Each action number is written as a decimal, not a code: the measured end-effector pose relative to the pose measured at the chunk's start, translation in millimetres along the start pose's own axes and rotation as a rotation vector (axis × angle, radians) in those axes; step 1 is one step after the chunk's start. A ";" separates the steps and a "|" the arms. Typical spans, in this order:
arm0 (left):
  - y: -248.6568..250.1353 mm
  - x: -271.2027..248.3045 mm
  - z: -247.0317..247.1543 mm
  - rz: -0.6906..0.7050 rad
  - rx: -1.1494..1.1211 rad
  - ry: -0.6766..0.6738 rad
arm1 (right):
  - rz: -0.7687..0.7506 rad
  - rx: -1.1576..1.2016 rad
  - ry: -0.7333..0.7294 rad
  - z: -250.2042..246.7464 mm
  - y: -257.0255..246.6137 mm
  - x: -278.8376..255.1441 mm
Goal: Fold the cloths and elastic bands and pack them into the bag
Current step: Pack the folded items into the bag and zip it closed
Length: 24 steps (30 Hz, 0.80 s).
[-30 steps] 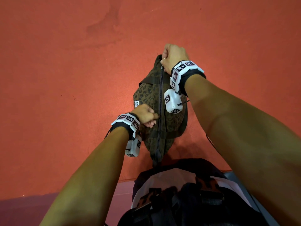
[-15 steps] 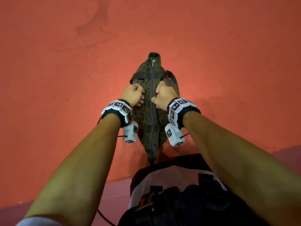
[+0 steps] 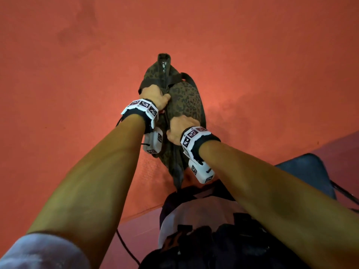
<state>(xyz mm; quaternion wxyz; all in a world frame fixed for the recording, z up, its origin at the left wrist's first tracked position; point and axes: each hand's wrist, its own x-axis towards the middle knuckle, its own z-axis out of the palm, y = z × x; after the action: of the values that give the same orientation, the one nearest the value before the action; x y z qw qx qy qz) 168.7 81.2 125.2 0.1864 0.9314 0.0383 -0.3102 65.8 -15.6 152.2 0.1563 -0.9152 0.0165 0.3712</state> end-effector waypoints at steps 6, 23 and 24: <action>7.4 -7.7 -22.6 0.078 0.032 0.051 | -0.071 0.037 0.020 -18.2 7.0 -4.1; 186.5 -27.4 -6.7 0.349 0.145 0.081 | 0.092 0.258 0.099 -94.8 156.7 -56.6; 202.0 -30.5 -0.9 0.372 0.149 0.073 | 0.112 0.264 0.112 -97.3 171.3 -63.0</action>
<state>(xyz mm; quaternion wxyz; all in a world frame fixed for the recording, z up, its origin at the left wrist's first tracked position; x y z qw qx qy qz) 182.5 -104.4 209.2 0.1694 0.9443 -0.1508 -0.2383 60.8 -212.9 214.1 0.2532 -0.9036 0.1249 0.3222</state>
